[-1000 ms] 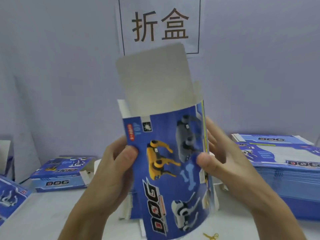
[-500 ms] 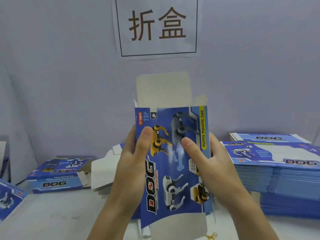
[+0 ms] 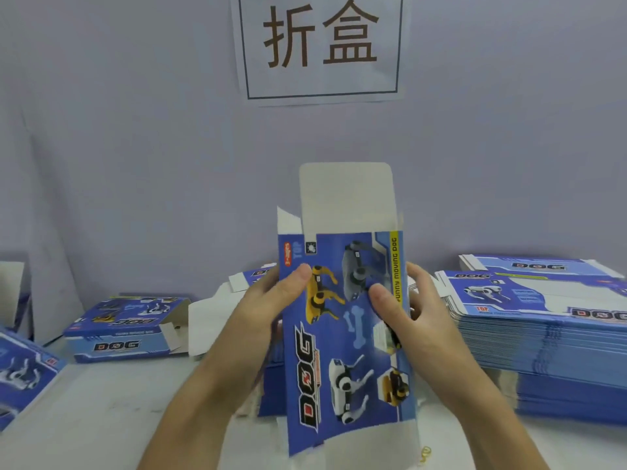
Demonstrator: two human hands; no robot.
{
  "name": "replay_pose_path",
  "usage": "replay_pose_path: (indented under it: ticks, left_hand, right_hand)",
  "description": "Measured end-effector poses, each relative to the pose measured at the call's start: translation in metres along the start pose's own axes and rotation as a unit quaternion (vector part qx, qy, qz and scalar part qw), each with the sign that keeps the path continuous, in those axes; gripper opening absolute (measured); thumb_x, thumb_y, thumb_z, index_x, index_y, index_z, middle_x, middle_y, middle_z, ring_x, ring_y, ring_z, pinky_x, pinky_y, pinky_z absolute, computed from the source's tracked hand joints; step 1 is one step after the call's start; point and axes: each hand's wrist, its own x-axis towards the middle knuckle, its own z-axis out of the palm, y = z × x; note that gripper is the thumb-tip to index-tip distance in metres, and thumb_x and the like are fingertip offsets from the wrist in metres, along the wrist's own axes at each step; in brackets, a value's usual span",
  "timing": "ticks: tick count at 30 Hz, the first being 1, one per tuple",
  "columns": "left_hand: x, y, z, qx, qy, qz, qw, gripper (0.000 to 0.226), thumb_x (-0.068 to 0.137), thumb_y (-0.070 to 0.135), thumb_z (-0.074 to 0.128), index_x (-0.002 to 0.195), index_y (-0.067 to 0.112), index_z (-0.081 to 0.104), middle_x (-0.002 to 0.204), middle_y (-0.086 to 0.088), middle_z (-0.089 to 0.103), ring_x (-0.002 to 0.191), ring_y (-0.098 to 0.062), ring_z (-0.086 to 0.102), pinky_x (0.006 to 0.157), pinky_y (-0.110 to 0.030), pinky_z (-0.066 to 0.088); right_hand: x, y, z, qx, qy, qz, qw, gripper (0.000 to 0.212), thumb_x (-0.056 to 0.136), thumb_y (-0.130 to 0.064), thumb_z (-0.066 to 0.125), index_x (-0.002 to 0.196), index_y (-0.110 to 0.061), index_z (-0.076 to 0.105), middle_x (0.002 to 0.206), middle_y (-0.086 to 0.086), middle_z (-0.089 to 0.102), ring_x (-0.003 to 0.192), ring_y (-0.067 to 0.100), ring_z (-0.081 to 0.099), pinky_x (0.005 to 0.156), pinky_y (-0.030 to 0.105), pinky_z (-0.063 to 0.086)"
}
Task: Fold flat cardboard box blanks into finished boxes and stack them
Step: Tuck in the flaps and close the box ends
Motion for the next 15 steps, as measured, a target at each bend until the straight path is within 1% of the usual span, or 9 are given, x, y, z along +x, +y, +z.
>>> replay_pose_path:
  ticks: [2,4,5,7,8,10,12,14,15]
  left_hand:
    - [0.004,0.005,0.004,0.017,0.056,0.007,0.998,0.020,0.093,0.050,0.062,0.102,0.031,0.064,0.133,-0.011,0.065,0.076,0.003,0.072,0.096,-0.039,0.055]
    - [0.006,0.003,0.010,-0.005,0.120,0.072,0.990,0.041,0.080,0.063,0.062,0.104,0.029,0.065,0.111,-0.005,0.075,0.081,-0.011,0.075,0.075,-0.038,0.062]
    - [0.004,0.000,0.011,0.001,0.150,0.105,0.983,0.050,0.073,0.067,0.061,0.103,0.027,0.064,0.097,-0.003,0.077,0.079,-0.018,0.076,0.063,-0.033,0.062]
    - [-0.001,-0.003,0.011,0.031,0.191,0.150,0.970,0.054,0.069,0.068,0.059,0.101,0.025,0.061,0.085,0.002,0.076,0.073,-0.016,0.075,0.054,-0.025,0.057]
    - [0.000,-0.003,0.012,0.046,0.194,0.161,0.967,0.053,0.068,0.068,0.059,0.102,0.027,0.060,0.084,0.005,0.075,0.073,-0.013,0.075,0.055,-0.023,0.057]
    - [0.000,-0.006,0.013,0.058,0.181,0.178,0.965,0.053,0.069,0.069,0.058,0.105,0.031,0.060,0.088,0.011,0.075,0.079,-0.009,0.074,0.059,-0.020,0.057]
    - [0.001,-0.009,0.015,0.064,0.152,0.183,0.969,0.063,0.074,0.077,0.057,0.120,0.033,0.056,0.103,0.013,0.074,0.094,-0.009,0.073,0.070,-0.028,0.061]
    - [0.001,-0.011,0.014,0.082,0.125,0.207,0.967,0.076,0.076,0.082,0.050,0.141,0.046,0.037,0.131,0.015,0.063,0.119,-0.013,0.064,0.094,-0.044,0.056]
    - [0.000,-0.010,0.013,0.092,0.117,0.224,0.963,0.075,0.076,0.079,0.047,0.144,0.055,0.027,0.139,0.022,0.055,0.128,-0.011,0.057,0.101,-0.047,0.052]
  right_hand:
    - [0.000,0.000,0.004,-0.004,-0.037,-0.006,0.999,0.068,0.070,-0.071,0.067,0.130,-0.049,0.045,0.114,-0.010,0.073,0.102,0.011,0.072,0.076,0.026,0.061]
    - [-0.001,-0.002,0.007,0.020,-0.074,-0.007,0.997,0.058,0.076,-0.065,0.063,0.129,-0.047,0.051,0.119,-0.011,0.071,0.109,0.011,0.069,0.085,0.029,0.059]
    - [-0.003,-0.004,0.007,0.041,-0.092,0.002,0.995,0.052,0.077,-0.063,0.064,0.126,-0.047,0.056,0.122,-0.008,0.071,0.113,0.014,0.068,0.093,0.038,0.057]
    - [-0.005,-0.011,0.008,0.050,-0.116,0.001,0.992,0.054,0.074,-0.069,0.068,0.123,-0.050,0.059,0.126,-0.005,0.069,0.117,0.018,0.066,0.103,0.052,0.050]
    - [-0.006,-0.014,0.009,0.041,-0.102,-0.016,0.994,0.065,0.070,-0.076,0.068,0.128,-0.052,0.055,0.131,-0.008,0.066,0.122,0.016,0.063,0.106,0.052,0.047]
    - [-0.005,-0.019,0.013,0.003,-0.023,-0.067,0.997,0.086,0.066,-0.084,0.063,0.143,-0.056,0.037,0.141,-0.021,0.056,0.130,0.005,0.054,0.109,0.043,0.046]
    - [-0.003,-0.022,0.016,-0.026,0.036,-0.115,0.992,0.078,0.078,-0.076,0.058,0.147,-0.058,0.025,0.138,-0.029,0.054,0.127,-0.003,0.053,0.105,0.031,0.049]
    - [-0.002,-0.021,0.017,-0.032,0.045,-0.113,0.992,0.070,0.086,-0.070,0.054,0.148,-0.059,0.022,0.141,-0.021,0.054,0.128,0.004,0.055,0.106,0.041,0.049]
    - [-0.002,-0.020,0.017,-0.034,0.046,-0.109,0.992,0.072,0.086,-0.068,0.056,0.148,-0.059,0.021,0.142,-0.019,0.054,0.128,0.006,0.056,0.106,0.042,0.050]
